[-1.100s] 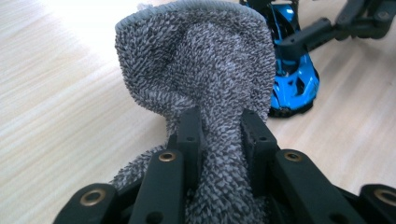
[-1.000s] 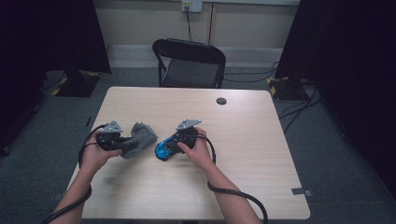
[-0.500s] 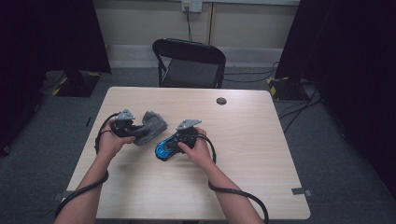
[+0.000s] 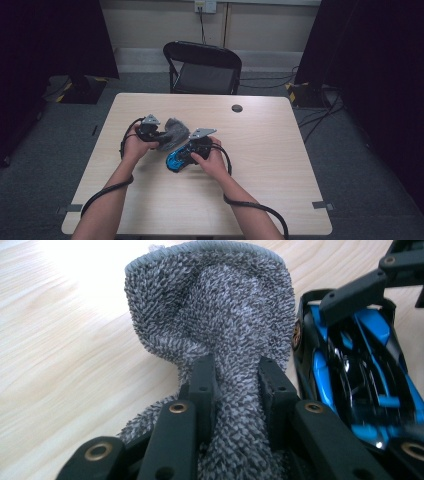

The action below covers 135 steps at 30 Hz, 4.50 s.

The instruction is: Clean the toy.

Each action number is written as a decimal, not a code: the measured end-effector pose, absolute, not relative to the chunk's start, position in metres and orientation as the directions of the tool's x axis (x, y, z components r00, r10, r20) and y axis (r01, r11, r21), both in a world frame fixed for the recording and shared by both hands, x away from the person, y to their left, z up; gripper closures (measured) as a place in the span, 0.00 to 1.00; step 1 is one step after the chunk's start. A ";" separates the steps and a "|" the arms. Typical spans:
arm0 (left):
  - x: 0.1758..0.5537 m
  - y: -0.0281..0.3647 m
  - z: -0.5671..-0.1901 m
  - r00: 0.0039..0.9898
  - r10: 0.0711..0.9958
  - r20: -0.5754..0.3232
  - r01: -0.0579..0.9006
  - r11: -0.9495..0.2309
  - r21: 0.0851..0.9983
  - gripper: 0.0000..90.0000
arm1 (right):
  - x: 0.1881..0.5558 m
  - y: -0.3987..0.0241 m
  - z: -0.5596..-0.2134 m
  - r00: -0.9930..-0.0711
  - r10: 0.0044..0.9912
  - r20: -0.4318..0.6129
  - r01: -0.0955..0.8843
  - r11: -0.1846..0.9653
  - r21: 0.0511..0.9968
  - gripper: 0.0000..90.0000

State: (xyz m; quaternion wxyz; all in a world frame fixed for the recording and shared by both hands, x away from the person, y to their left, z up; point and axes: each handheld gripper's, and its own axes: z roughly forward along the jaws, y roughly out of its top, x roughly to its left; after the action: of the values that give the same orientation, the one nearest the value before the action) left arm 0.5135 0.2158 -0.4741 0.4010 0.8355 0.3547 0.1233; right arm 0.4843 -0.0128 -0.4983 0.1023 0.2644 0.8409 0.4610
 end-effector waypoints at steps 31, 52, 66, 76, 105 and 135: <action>0.513 0.189 -0.493 0.725 0.682 -0.094 0.506 -0.436 0.744 0.80 | 0.484 -0.011 -0.497 -0.838 0.542 0.069 0.354 0.442 0.824 0.19; 0.480 0.225 -0.491 0.707 0.699 -0.106 0.528 -0.423 0.737 0.80 | 0.482 -0.009 -0.497 -0.837 0.542 0.070 0.356 0.444 0.822 0.19; 0.453 0.248 -0.491 0.707 0.698 -0.113 0.524 -0.410 0.746 0.80 | 0.483 -0.009 -0.497 -0.839 0.540 0.069 0.355 0.447 0.821 0.19; 0.435 0.261 -0.487 0.704 0.699 -0.125 0.537 -0.408 0.738 0.80 | 0.483 -0.009 -0.497 -0.839 0.540 0.069 0.356 0.449 0.820 0.19; 0.428 0.281 -0.434 0.703 0.707 -0.083 0.464 -0.366 0.807 0.80 | 0.487 -0.010 -0.485 -0.828 0.557 0.057 0.372 0.471 0.800 0.19; 0.448 0.122 -0.420 0.867 0.493 -0.076 0.325 -0.444 0.835 0.78 | 0.474 -0.180 -0.440 -0.734 0.678 0.033 0.401 0.394 0.827 0.22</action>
State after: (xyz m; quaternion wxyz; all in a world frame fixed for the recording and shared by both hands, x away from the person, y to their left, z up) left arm 0.4476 0.1221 -0.4200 0.4687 0.8449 0.2419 0.0895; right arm 0.4738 -0.1803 -0.4405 0.1570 0.3292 0.8200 0.4410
